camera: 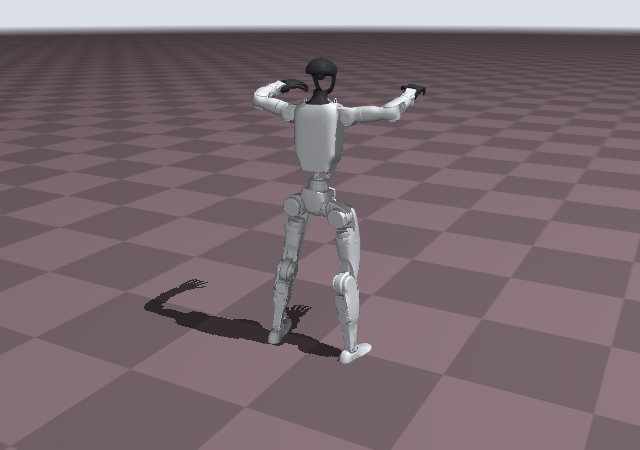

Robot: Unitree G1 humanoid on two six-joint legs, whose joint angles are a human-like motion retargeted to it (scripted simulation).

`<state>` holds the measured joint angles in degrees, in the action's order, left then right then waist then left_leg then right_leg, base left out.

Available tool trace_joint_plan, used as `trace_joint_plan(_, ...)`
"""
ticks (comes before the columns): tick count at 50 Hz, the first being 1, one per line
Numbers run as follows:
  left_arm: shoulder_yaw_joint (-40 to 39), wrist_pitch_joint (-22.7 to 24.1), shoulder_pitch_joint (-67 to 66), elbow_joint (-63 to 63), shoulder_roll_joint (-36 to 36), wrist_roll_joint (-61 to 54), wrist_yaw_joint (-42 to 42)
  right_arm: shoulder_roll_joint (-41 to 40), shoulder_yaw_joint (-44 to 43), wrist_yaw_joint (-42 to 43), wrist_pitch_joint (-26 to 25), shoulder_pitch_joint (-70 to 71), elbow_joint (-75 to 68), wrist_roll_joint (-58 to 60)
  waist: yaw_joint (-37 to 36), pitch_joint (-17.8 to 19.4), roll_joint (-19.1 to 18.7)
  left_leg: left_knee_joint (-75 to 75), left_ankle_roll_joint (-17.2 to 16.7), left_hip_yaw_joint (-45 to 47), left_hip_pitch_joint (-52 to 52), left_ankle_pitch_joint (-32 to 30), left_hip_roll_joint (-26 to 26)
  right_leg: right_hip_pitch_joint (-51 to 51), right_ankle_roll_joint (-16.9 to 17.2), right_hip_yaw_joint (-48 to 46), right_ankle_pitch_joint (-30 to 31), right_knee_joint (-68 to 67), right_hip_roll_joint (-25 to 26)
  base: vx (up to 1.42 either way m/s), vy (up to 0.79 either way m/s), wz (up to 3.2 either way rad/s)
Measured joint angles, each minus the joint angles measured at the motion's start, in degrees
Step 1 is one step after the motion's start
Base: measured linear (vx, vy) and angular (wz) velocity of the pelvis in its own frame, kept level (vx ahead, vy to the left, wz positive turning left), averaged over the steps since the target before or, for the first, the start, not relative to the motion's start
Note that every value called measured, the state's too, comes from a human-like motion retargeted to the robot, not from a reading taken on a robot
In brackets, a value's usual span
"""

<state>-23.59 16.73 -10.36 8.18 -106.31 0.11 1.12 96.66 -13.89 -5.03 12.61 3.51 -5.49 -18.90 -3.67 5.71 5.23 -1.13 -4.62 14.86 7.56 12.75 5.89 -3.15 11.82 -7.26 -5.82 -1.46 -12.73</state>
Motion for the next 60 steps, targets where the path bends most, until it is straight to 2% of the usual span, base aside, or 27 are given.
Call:
trace_joint_plan(16,-0.91,-0.64,0.29,0.08,-0.16,0.79,0.14,-1.12,-10.53,0.08,-0.41,-9.77,0.60,0.84,-0.54,0.36,0.11,-0.06,0.04,0.19,0.19,0.11,-0.05,-0.06,-0.01,0.17,-0.08,0.03,-0.04,0.00,0.00,0.00)
trace_joint_plan(30,-1.62,-0.50,0.20,-0.28,0.28,0.80,0.65,-1.99,-16.10,0.37,-0.29,-14.99,1.12,0.78,-0.55,0.82,0.05,-0.15,0.18,-0.01,0.40,0.22,-0.05,-0.36,-0.30,-0.05,-0.59,0.03,-0.02,0.00,0.00,0.00)
trace_joint_plan(40,-2.15,1.10,-0.66,-0.59,2.42,-0.01,6.02,-3.31,-19.00,6.96,2.93,-17.98,1.54,1.59,-0.04,2.16,-0.13,0.44,0.27,-0.48,-0.61,0.19,-0.06,1.60,-1.07,0.18,-2.05,-2.81,-0.22,0.00,0.00,0.00)
trace_joint_plan(47,-4.91,4.30,-3.59,-2.68,6.59,-3.30,12.02,-6.82,-22.21,18.44,7.04,-20.61,4.55,4.77,-0.17,6.08,-0.01,1.46,0.74,-0.40,-0.88,0.49,-0.05,3.64,-1.85,1.30,-3.73,-6.82,-0.42,0.00,0.00,0.00)
trace_joint_plan(53,-6.91,7.04,-4.24,-7.45,14.31,-9.33,17.25,-17.70,-18.68,26.14,9.19,-15.97,11.38,2.92,-0.81,12.65,1.95,3.37,1.86,-0.18,-0.58,1.86,-0.30,6.44,-3.29,3.09,-7.07,-13.94,-1.07,0.00,-0.02,-0.03)
trace_joint_plan(57,-2.05,8.44,-0.02,-10.37,20.71,-11.33,19.41,-28.16,-11.60,28.81,10.68,-10.38,15.22,0.74,-0.59,17.81,3.68,7.23,2.90,-0.87,-1.32,4.62,-0.03,7.66,-4.83,3.50,-10.76,-19.36,-1.49,-0.01,-0.07,0.04)
trace_joint_plan(60,4.54,8.48,5.40,-11.72,25.88,-10.12,20.73,-35.36,-7.21,29.91,11.80,-8.00,16.81,-0.94,-0.76,22.23,4.11,13.35,4.08,-1.83,-3.26,9.06,0.80,9.35,-6.23,3.75,-14.73,-25.62,-1.66,-0.02,-0.08,0.09)
